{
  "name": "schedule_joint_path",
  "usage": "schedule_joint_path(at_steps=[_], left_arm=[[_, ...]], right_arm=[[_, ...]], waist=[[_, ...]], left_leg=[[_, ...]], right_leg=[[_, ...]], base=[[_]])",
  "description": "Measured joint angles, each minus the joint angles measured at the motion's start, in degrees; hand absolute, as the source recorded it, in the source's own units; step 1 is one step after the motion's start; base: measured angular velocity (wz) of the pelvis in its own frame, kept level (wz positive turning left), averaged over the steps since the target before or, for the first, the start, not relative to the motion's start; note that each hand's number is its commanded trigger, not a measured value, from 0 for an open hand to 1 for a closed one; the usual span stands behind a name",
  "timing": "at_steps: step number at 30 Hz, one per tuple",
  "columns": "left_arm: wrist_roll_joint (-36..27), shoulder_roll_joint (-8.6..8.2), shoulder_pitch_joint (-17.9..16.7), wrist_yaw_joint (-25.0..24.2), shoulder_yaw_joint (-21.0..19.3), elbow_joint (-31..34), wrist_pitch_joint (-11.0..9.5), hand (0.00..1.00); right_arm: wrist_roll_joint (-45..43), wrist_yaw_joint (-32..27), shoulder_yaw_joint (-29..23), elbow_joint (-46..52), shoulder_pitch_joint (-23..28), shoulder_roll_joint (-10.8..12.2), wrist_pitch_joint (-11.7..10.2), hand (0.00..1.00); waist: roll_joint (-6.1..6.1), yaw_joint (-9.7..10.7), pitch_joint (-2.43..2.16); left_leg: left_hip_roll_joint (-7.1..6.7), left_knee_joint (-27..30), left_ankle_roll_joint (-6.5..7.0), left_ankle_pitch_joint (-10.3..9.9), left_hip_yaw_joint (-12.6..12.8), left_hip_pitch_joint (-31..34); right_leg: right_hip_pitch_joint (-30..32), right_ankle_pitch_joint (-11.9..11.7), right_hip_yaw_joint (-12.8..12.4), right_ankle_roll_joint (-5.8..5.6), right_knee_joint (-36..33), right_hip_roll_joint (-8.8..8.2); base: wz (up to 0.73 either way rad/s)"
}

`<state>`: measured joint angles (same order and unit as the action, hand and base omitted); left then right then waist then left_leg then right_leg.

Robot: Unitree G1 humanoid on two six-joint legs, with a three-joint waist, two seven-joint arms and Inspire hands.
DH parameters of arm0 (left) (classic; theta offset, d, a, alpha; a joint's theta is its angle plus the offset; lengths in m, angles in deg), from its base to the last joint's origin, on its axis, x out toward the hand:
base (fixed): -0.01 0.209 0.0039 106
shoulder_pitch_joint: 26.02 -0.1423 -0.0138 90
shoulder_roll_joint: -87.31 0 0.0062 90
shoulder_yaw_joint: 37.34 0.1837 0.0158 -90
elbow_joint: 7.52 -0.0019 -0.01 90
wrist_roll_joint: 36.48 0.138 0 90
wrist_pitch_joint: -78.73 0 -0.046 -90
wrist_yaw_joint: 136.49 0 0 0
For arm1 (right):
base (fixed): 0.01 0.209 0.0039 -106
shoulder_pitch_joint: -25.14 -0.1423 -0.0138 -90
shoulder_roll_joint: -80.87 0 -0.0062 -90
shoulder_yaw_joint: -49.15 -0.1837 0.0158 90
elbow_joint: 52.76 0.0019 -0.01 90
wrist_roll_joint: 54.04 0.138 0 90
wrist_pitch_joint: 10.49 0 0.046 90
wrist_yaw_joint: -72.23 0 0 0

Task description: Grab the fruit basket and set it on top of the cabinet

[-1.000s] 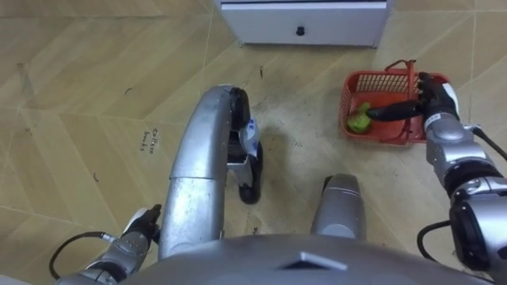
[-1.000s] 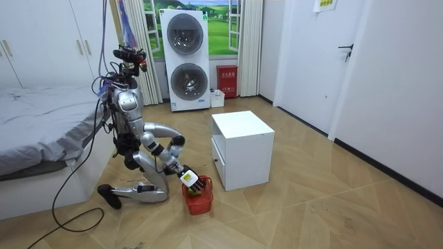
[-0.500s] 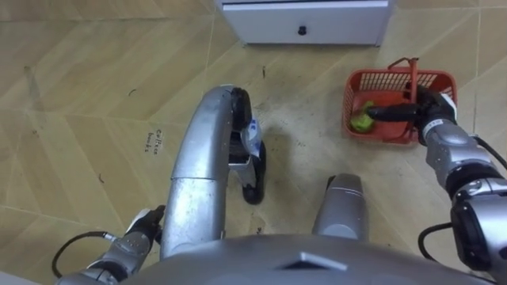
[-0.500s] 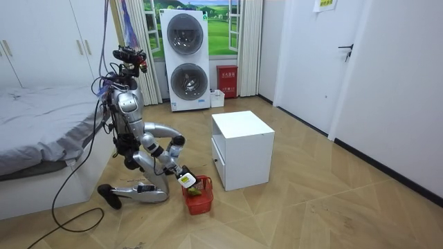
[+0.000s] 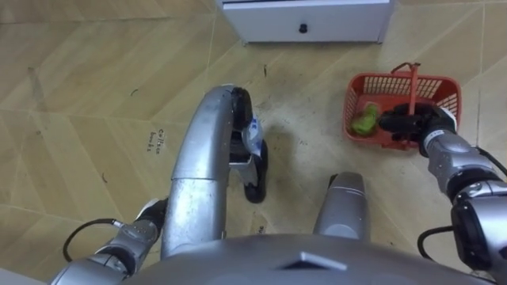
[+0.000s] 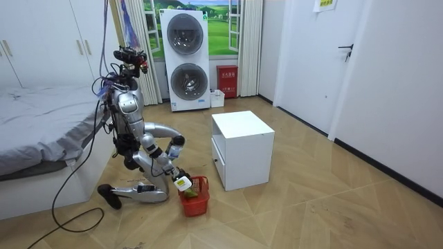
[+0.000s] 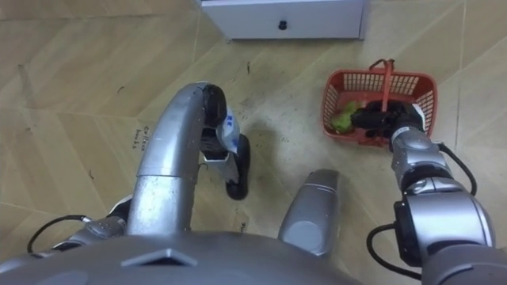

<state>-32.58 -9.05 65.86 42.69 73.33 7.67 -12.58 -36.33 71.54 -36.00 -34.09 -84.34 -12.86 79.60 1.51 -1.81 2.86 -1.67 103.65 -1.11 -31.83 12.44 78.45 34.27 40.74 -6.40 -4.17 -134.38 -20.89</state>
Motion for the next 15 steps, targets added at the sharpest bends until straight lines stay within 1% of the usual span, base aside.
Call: schedule_joint_path(at_steps=[2,7,10,13,15], left_arm=[[0.0,-0.02,0.2,0.0,0.0,0.0,0.0,0.00],[0.0,-0.04,0.5,0.0,0.0,-0.1,0.1,0.00],[0.0,-0.08,1.2,0.0,0.0,-0.8,0.1,0.00],[0.0,-0.07,1.9,-0.4,0.0,-1.1,0.1,0.00],[0.0,0.01,2.2,-1.1,-0.2,-1.2,0.1,0.00]], right_arm=[[0.0,0.0,0.1,0.0,0.0,0.0,0.0,1.00],[0.0,0.0,0.1,-0.5,0.0,0.4,0.0,1.00],[-0.4,0.0,0.1,-0.5,0.0,0.4,0.0,1.00],[-0.7,-0.1,0.2,-0.5,0.0,0.4,0.0,1.00],[-1.9,-0.5,0.7,0.3,0.0,0.8,0.0,1.00]], waist=[[0.20,0.1,0.12],[0.35,0.5,0.14],[0.42,0.7,0.18],[0.51,0.6,0.23],[0.89,0.9,0.34]], left_leg=[[0.00,0.0,0.03,0.0,0.0,0.0],[0.00,0.2,0.08,0.1,0.0,0.0],[-0.04,0.3,0.16,0.1,-0.1,0.0],[0.03,0.6,0.19,0.1,-0.2,0.0],[-0.07,1.0,0.23,0.1,-0.5,0.1]], right_leg=[[0.0,0.0,0.0,0.00,0.0,0.00],[-0.1,0.0,-0.2,-0.02,-0.1,0.05],[-0.2,0.0,-0.3,-0.02,-0.2,0.10],[-0.3,0.0,-0.8,-0.05,-0.3,0.42],[-0.3,0.1,-1.1,-0.14,-0.5,1.24]], base=[[0.00],[0.00],[0.00],[-0.04],[-0.09]])
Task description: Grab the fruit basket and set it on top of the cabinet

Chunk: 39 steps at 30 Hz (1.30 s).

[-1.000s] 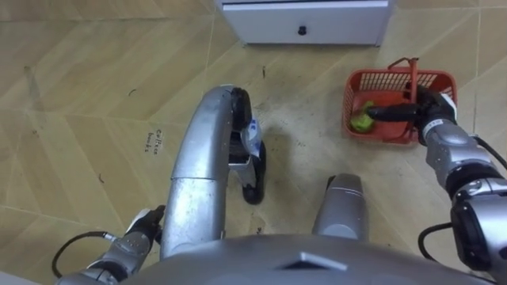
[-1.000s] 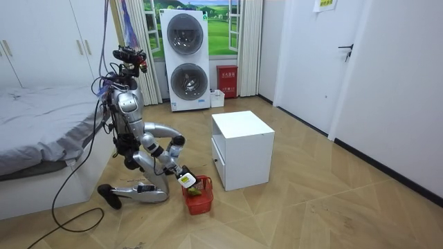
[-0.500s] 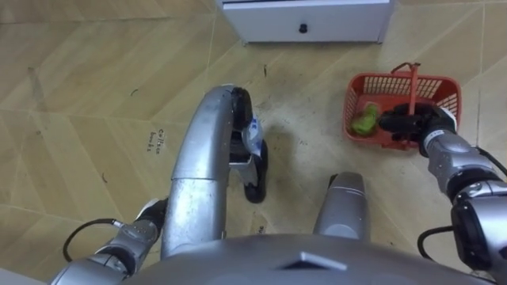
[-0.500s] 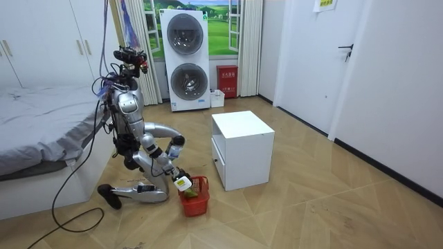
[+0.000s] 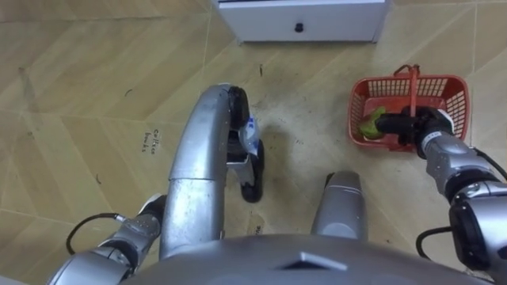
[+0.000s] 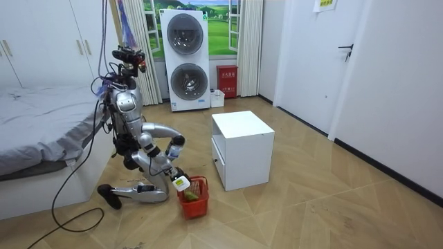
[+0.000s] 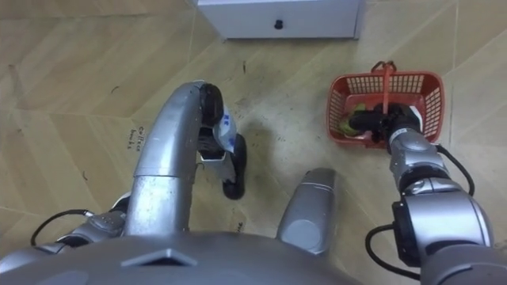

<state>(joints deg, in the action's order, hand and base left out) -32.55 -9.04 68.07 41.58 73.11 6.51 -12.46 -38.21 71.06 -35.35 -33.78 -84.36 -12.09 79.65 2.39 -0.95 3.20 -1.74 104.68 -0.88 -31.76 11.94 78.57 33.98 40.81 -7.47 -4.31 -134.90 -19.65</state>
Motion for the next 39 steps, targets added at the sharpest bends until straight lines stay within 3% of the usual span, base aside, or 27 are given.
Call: schedule_joint_path(at_steps=[5,8,10,13,14,16,19,22,25,26,27,28,29,30,31,32,33,34,36,37,38,39], left_arm=[[0.1,0.38,0.4,-1.4,-0.9,0.3,-0.1,0.00],[0.2,0.61,0.9,-1.5,-2.4,0.4,-0.1,0.00],[0.2,0.70,1.4,-1.5,-2.4,0.3,0.0,0.00],[0.2,0.98,2.4,-1.5,-2.4,0.5,0.1,0.00],[0.3,1.57,2.8,-1.5,-2.7,0.9,-0.1,0.00],[0.3,2.36,3.3,-1.2,-3.1,1.3,-0.1,0.00],[0.2,2.82,3.8,-0.6,-4.8,1.9,-0.1,0.00],[0.3,2.92,3.8,1.0,-6.2,2.2,0.2,0.00],[0.3,2.76,2.7,1.6,-8.0,4.2,1.7,0.00],[0.7,2.72,2.3,1.6,-8.7,4.5,2.5,0.00],[0.7,2.84,1.4,1.6,-10.4,4.9,3.1,0.00],[0.7,3.02,0.7,1.7,-11.4,5.2,3.5,0.00],[0.6,3.70,-0.9,1.7,-11.8,5.1,3.9,0.00],[1.5,4.39,-1.4,1.3,-11.5,5.8,4.6,0.00],[1.7,4.32,-0.6,1.2,-11.2,7.3,4.9,0.00],[1.6,4.57,-1.0,1.1,-11.2,10.5,5.0,0.00],[1.6,5.10,-1.1,1.6,-12.6,12.0,6.1,0.00],[1.5,5.13,-0.6,1.9,-13.1,12.7,6.6,0.00],[1.2,4.72,0.0,2.9,-15.5,13.8,7.3,0.00],[1.2,4.67,-0.2,3.0,-16.1,13.7,7.3,0.00],[1.2,4.78,-0.5,3.0,-16.7,13.6,7.6,0.00],[1.2,5.04,-0.7,2.9,-16.8,13.6,8.0,0.00]], right_arm=[[-1.0,0.5,0.1,1.8,0.0,0.7,0.0,1.00],[-2.5,0.7,0.5,2.3,0.0,0.7,0.1,1.00],[-2.6,0.6,0.6,2.9,0.0,0.6,0.5,1.00],[-2.9,0.5,0.5,4.5,0.0,0.6,2.2,1.00],[-2.9,0.6,0.5,6.1,0.0,0.6,2.5,1.00],[-2.7,0.5,0.5,7.7,0.0,0.3,2.5,1.00],[-2.7,0.2,0.6,10.7,0.0,0.0,2.4,1.00],[-2.3,-0.2,0.6,13.5,0.0,0.2,2.5,1.00],[-1.8,-0.1,0.6,16.2,-0.4,0.1,2.5,1.00],[-1.7,0.0,0.9,16.8,-0.4,0.2,2.5,1.00],[-1.7,0.0,1.2,17.8,-0.5,0.5,2.5,1.00],[-1.7,0.0,1.3,18.4,-0.5,0.8,2.5,1.00],[-1.6,0.0,1.8,18.8,-0.5,1.3,2.6,1.00],[-1.5,-0.4,1.1,20.0,0.7,0.5,2.8,1.00],[-1.2,-0.8,0.1,20.9,1.2,-1.1,2.9,1.00],[-1.2,-2.1,-1.6,22.3,0.5,-3.4,3.5,1.00],[-2.8,-3.4,-2.4,23.7,-0.3,-3.3,4.0,1.00],[-4.0,-3.7,-2.4,24.9,-0.3,-3.3,4.4,1.00],[-9.6,-2.3,-2.3,29.2,2.4,-3.0,5.5,1.00],[-10.0,-2.3,-2.3,30.3,3.4,-3.1,5.6,1.00],[-9.8,-2.3,-2.4,33.1,5.1,-3.4,5.6,1.00],[-8.9,-2.4,-2.5,35.3,5.3,-3.7,5.6,1.00]], waist=[[1.88,0.5,0.44],[2.98,0.5,0.29],[3.01,0.7,0.27],[3.74,1.7,-0.03],[4.21,2.1,-0.28],[4.50,2.4,-0.26],[4.46,2.6,-0.35],[4.15,2.2,-0.54],[3.83,1.9,-0.77],[3.28,1.5,-1.08],[2.99,1.0,-1.23],[2.99,0.6,-1.23],[3.14,-0.3,-0.64],[2.86,-0.6,-0.49],[3.61,-0.4,-0.74],[3.18,0.2,-1.40],[3.48,0.1,-1.57],[3.47,0.0,-1.56],[3.52,-0.6,-1.55],[3.52,-0.7,-1.55],[3.63,-0.4,-1.54],[3.61,0.3,-1.55]], left_leg=[[-0.14,1.1,0.19,-0.1,-1.5,0.1],[-0.25,2.0,0.64,-0.5,-2.2,-0.4],[-0.46,2.9,0.69,-1.2,-3.3,-0.4],[-1.55,3.3,1.58,-1.8,-3.5,-1.3],[-1.93,3.3,1.73,-1.9,-3.4,-1.4],[-2.02,3.8,2.45,-2.4,-3.6,-2.1],[-1.96,4.0,3.20,-3.1,-3.9,-3.2],[-1.72,2.1,3.45,-3.0,-4.8,-4.7],[-0.84,-5.9,4.48,-2.4,-5.0,-9.3],[-0.50,-10.2,4.25,-2.0,-6.0,-12.0],[-0.30,-14.2,4.09,-0.9,-7.5,-14.9],[0.12,-15.7,4.75,0.7,-8.2,-16.4],[0.86,-14.4,7.62,5.9,-8.4,-17.5],[-1.32,-18.7,8.18,5.9,-4.7,-17.2],[-3.81,-26.3,8.99,6.1,-0.7,-17.2],[-5.35,-34.2,12.78,11.5,2.4,-17.3],[-4.90,-36.2,14.04,10.8,3.3,-18.7],[-4.89,-38.2,14.04,10.8,3.1,-19.4],[-4.84,-48.1,12.83,13.1,2.6,-26.5],[-4.79,-50.4,12.44,13.7,2.5,-28.7],[-4.77,-54.5,11.75,14.8,2.3,-32.9],[-4.82,-56.9,11.07,15.7,1.7,-35.8]], right_leg=[[-1.0,0.1,0.1,-0.18,0.1,0.86],[-2.3,0.1,0.5,-0.18,0.2,1.30],[-3.2,0.1,1.2,-0.18,0.3,1.73],[-5.2,0.1,2.1,-0.18,1.3,1.47],[-5.6,0.1,2.3,-0.18,1.7,1.15],[-7.2,0.1,3.0,-0.16,2.8,1.24],[-9.0,0.6,3.0,-0.25,5.7,2.66],[-9.4,0.7,2.0,-0.27,11.0,5.22],[-9.6,0.7,1.1,-0.30,22.5,6.65],[-10.6,0.6,1.3,-0.38,29.2,7.27],[-12.4,0.3,1.9,-0.90,36.7,8.03],[-14.1,0.1,2.1,-1.24,41.5,8.32],[-18.3,-0.7,2.1,-1.54,49.2,9.41],[-23.3,-0.9,2.8,-1.68,56.6,8.97],[-24.6,-1.0,3.5,-1.87,59.4,8.29],[-26.2,-1.4,5.1,-2.47,63.0,7.69],[-27.2,-2.8,6.9,-2.25,66.9,7.47],[-27.1,-3.6,7.0,-1.88,68.4,7.49],[-27.0,-3.7,6.8,-1.68,74.8,7.31],[-27.3,-4.1,6.6,-1.47,76.9,7.08],[-27.8,-5.1,6.7,-0.94,82.3,6.65],[-28.3,-5.7,7.8,-1.10,88.3,6.87]], base=[[-0.06],[-0.06],[-0.01],[0.10],[0.10],[0.06],[-0.02],[-0.18],[-0.37],[-0.71],[-0.83],[-0.92],[-0.58],[-0.08],[0.59],[0.66],[0.41],[-0.05],[-0.49],[-0.75],[-0.72],[-0.60]])
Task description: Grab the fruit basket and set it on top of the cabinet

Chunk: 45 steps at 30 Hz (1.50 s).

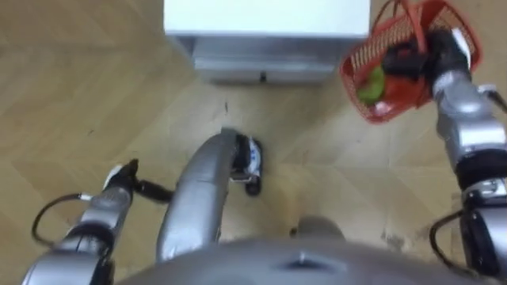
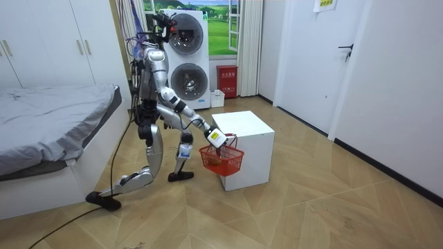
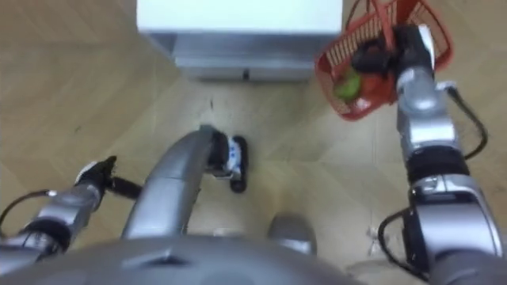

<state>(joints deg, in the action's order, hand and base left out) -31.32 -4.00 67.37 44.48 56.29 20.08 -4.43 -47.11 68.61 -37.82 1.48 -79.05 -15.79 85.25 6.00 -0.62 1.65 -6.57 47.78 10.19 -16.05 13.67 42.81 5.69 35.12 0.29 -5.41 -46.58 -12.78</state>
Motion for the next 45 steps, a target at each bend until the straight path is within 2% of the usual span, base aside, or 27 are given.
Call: schedule_joint_path(at_steps=[1,2,4,5,6,7,8,9,10,11,12,13,15,16,17,18,19,20,24,28,33,38,41,45], left_arm=[[0.0,0.05,-0.1,0.0,-0.1,0.0,0.1,0.00],[0.0,0.03,-0.1,0.0,-0.4,0.4,0.1,0.00],[0.0,-0.08,-0.5,0.0,-1.2,0.8,0.0,0.00],[0.0,-0.22,-1.6,0.1,-1.5,1.4,-0.2,0.00],[0.0,-0.51,-2.9,0.7,-1.5,2.5,-0.2,0.00],[0.0,-0.75,-4.0,1.2,-1.5,2.9,-0.3,0.00],[0.0,-1.09,-5.6,1.9,-1.5,3.0,-0.5,0.00],[0.0,-1.12,-7.1,2.5,-1.4,2.9,-0.5,0.00],[0.1,-1.05,-7.5,2.8,-1.1,2.8,-0.5,0.00],[0.1,-1.02,-7.8,3.6,-1.1,2.7,-0.6,0.00],[0.0,-0.99,-7.6,4.0,-1.0,2.6,-0.9,0.00],[0.0,-0.92,-7.4,4.0,-1.0,2.6,-1.3,0.00],[0.0,-0.98,-6.5,4.0,-0.5,2.3,-2.4,0.00],[-0.1,-1.15,-6.3,4.0,-0.3,2.3,-2.6,0.00],[-0.1,-1.74,-6.2,4.1,-0.1,2.3,-3.2,0.00],[-0.1,-2.40,-6.3,4.4,-0.1,2.3,-3.6,0.00],[-0.1,-2.95,-6.5,4.6,-0.2,2.2,-3.6,0.00],[0.1,-3.46,-7.3,4.7,-0.3,2.3,-3.6,0.00],[0.6,-3.08,-9.7,4.8,-2.0,2.0,-3.1,0.00],[2.1,-3.08,-11.9,4.8,-2.3,2.1,-2.5,0.00],[11.4,-3.56,-14.5,3.3,-2.3,2.0,-0.7,0.00],[11.9,-3.90,-14.7,2.2,-2.3,2.0,0.2,0.00],[11.9,-3.93,-14.4,1.8,-2.4,2.0,0.3,0.00],[12.8,-4.10,-14.0,0.5,-3.5,2.0,1.6,0.00]], right_arm=[[0.7,-0.2,-0.3,1.2,0.0,0.0,0.0,1.00],[2.3,-0.7,-1.2,3.8,0.0,0.0,0.0,1.00],[4.2,-0.6,-2.2,7.5,-0.1,0.2,-0.1,1.00],[4.5,-0.5,-2.4,9.5,0.1,0.2,-0.1,1.00],[4.8,-0.4,-2.2,10.7,0.1,0.4,-0.1,1.00],[5.2,-0.4,-2.2,10.9,0.2,0.5,-0.1,1.00],[6.5,-0.3,-2.2,11.0,0.2,0.8,-0.1,1.00],[6.7,-0.3,-2.2,11.0,0.5,1.4,-0.1,1.00],[6.7,-0.3,-2.2,11.0,0.7,1.7,-0.1,1.00],[6.9,0.1,-2.2,11.0,1.0,2.1,-0.1,1.00],[6.9,0.9,-2.2,11.4,0.9,2.4,-0.1,1.00],[7.0,1.4,-2.2,11.7,0.9,2.6,-0.1,1.00],[6.9,2.5,-2.2,12.1,0.7,2.6,-0.1,1.00],[6.9,2.5,-2.2,12.3,0.7,2.6,-0.1,1.00],[6.5,2.5,-2.2,13.1,0.8,2.7,0.0,1.00],[6.2,2.4,-2.2,14.5,0.8,2.6,0.0,1.00],[6.3,2.3,-2.2,15.1,0.9,2.6,0.0,1.00],[6.5,2.1,-2.1,16.0,0.9,2.6,0.0,1.00],[6.6,2.1,-2.0,16.8,0.8,2.6,-0.3,1.00],[6.6,3.9,-1.7,16.9,0.8,2.7,-0.3,1.00],[4.5,7.0,-1.3,17.3,0.9,4.5,-0.3,1.00],[4.1,10.0,2.5,17.3,1.0,4.5,-0.3,1.00],[4.0,12.6,2.7,17.3,1.0,4.5,-0.3,1.00],[4.0,14.3,2.7,18.8,1.0,5.4,0.2,1.00]], waist=[[-0.05,0.5,-0.05],[0.04,0.6,-0.04],[0.70,0.7,-0.24],[1.06,0.9,-0.41],[1.12,1.3,-0.49],[1.17,1.4,-0.51],[1.21,1.2,-0.51],[1.24,0.9,-0.60],[1.26,0.8,-0.68],[1.27,0.3,-0.82],[1.02,-0.4,-0.95],[0.88,-0.7,-1.03],[0.81,-1.3,-1.09],[0.82,-1.3,-1.09],[0.73,-1.3,-1.12],[0.80,-1.4,-1.17],[0.39,-1.4,-1.35],[-0.11,-1.6,-1.65],[0.12,-2.3,-1.67],[0.15,-3.0,-1.66],[0.31,-3.8,-1.51],[-0.01,-4.8,-1.29],[-0.32,-5.8,-1.12],[-0.38,-6.3,-1.19]], left_leg=[[0.04,-0.6,-0.26,0.2,0.0,-1.0],[0.40,-1.3,-0.60,0.5,0.4,-2.6],[0.92,-2.8,-0.94,0.9,0.7,-4.3],[1.06,-3.9,-1.13,1.0,0.5,-5.6],[1.28,-5.3,-1.19,1.0,0.1,-7.1],[1.49,-6.1,-1.20,1.0,0.0,-8.1],[1.79,-7.9,-1.24,1.0,-0.2,-10.8],[1.90,-10.9,-1.50,1.2,-0.8,-13.9],[1.94,-12.6,-1.61,1.5,-1.3,-15.5],[2.38,-15.9,-1.82,2.4,-2.0,-18.3],[3.22,-18.5,-2.09,3.3,-2.2,-20.5],[3.63,-19.6,-2.21,3.6,-2.3,-21.4],[4.23,-22.0,-2.65,4.2,-3.4,-23.9],[4.21,-22.4,-2.75,4.3,-3.6,-24.5],[4.02,-22.9,-2.86,4.3,-3.8,-25.4],[3.73,-23.2,-2.94,4.3,-3.3,-26.1],[3.85,-23.2,-3.12,4.4,-3.4,-26.5],[4.19,-24.6,-3.93,5.0,-3.0,-27.8],[4.76,-30.8,-5.21,6.8,-2.9,-33.2],[5.24,-31.6,-5.85,7.2,-2.9,-34.5],[6.27,-31.3,-6.61,7.3,-3.4,-34.6],[6.84,-31.1,-7.18,6.9,-3.5,-35.8],[7.01,-31.1,-7.44,6.5,-3.4,-35.9],[6.78,-31.0,-7.15,6.6,-3.3,-35.6]], right_leg=[[-1.0,-0.9,0.9,-0.06,1.0,0.07],[-2.4,-1.9,1.8,-0.57,2.9,-0.06],[-3.3,-3.2,2.8,-0.38,3.7,-0.13],[-3.7,-4.8,3.7,-0.15,3.4,-0.16],[-3.5,-7.8,4.6,0.24,1.5,-0.14],[-3.2,-9.7,4.7,0.31,0.0,-0.15],[-2.2,-15.0,5.0,0.87,-3.2,-0.21],[-1.4,-21.9,5.7,1.38,-5.8,-0.24],[-1.0,-24.9,6.1,1.59,-6.8,-0.22],[0.5,-25.6,6.5,1.13,-8.6,-0.26],[2.9,-22.2,7.8,0.33,-9.0,0.19],[3.6,-20.5,8.5,-0.02,-8.2,0.54],[5.5,-16.5,11.2,-0.09,1.7,1.44],[5.6,-16.0,11.5,-0.02,4.9,1.64],[5.3,-16.0,12.1,0.22,12.4,1.97],[5.1,-16.7,12.7,1.06,18.6,2.02],[4.4,-17.3,13.0,1.27,19.2,2.09],[2.6,-18.6,14.2,1.69,21.8,2.67],[-3.5,-20.8,15.5,2.48,28.9,4.70],[-4.9,-21.1,15.9,2.92,30.2,5.41],[-5.9,-22.0,16.4,4.01,32.0,6.72],[-6.9,-22.1,16.3,4.20,31.9,7.20],[-6.8,-22.1,16.0,4.26,32.1,7.34],[-6.7,-22.0,15.6,4.25,31.9,7.18]], base=[[-0.42],[-0.26],[-0.17],[0.00],[0.00],[-0.04],[-0.13],[-0.15],[-0.12],[-0.15],[-0.16],[-0.09],[0.11],[0.20],[0.14],[0.12],[0.00],[0.03],[0.01],[0.01],[0.00],[-0.01],[-0.05],[0.00]])
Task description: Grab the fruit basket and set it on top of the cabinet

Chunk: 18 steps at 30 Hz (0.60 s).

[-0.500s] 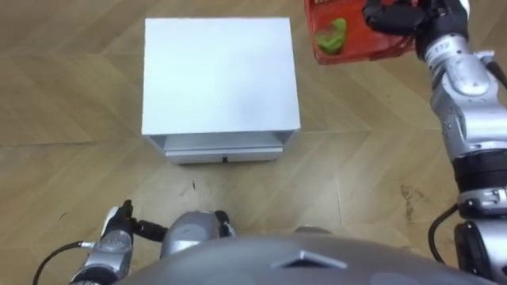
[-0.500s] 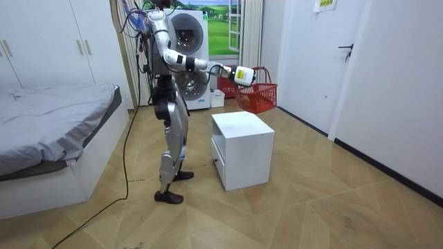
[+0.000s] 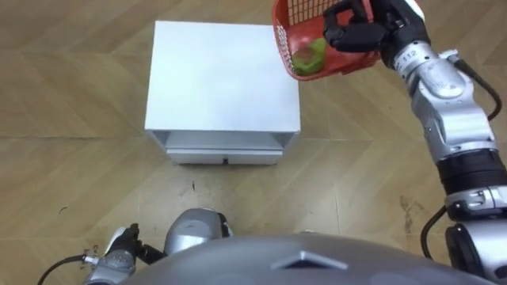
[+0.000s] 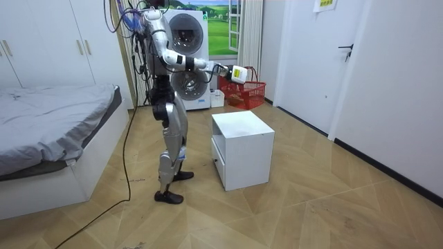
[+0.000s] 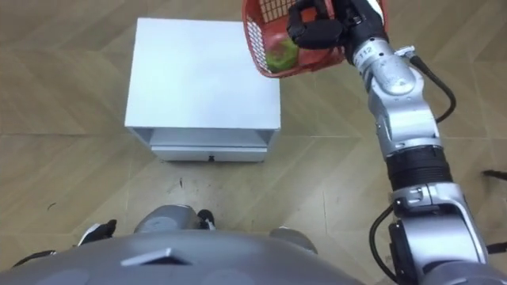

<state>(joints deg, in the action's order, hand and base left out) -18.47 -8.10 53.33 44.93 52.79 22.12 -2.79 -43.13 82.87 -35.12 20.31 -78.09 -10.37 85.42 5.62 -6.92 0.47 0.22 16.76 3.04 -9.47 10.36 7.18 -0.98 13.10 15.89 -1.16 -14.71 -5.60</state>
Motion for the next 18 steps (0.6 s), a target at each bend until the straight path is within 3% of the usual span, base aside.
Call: schedule_joint_path(at_steps=[9,16,18], left_arm=[[0.2,0.21,3.1,-2.1,0.2,-0.2,-0.2,0.00],[0.1,0.19,2.6,-2.2,0.7,-0.4,0.2,0.00],[0.2,0.20,2.0,-2.1,0.8,-1.1,0.2,0.00]], right_arm=[[-0.2,0.9,5.2,-1.0,0.0,2.5,0.6,1.00],[0.9,0.9,7.1,-3.7,-0.6,3.1,1.2,1.00],[1.4,0.8,7.4,-5.7,-0.7,3.6,1.2,1.00]], waist=[[-1.70,-1.2,0.37],[-1.70,-2.2,0.34],[-1.68,-3.0,0.31]], left_leg=[[-0.50,0.8,0.47,-0.8,-0.7,0.9],[-1.21,1.0,0.59,-0.8,-3.2,2.3],[-1.32,0.9,0.54,-0.8,-3.6,2.8]], right_leg=[[-0.1,-0.1,0.1,-0.29,-0.2,0.16],[-0.1,-0.2,0.3,-0.54,0.7,0.27],[-0.1,-0.2,1.6,-0.54,1.3,0.27]], base=[[0.06],[0.19],[0.11]])
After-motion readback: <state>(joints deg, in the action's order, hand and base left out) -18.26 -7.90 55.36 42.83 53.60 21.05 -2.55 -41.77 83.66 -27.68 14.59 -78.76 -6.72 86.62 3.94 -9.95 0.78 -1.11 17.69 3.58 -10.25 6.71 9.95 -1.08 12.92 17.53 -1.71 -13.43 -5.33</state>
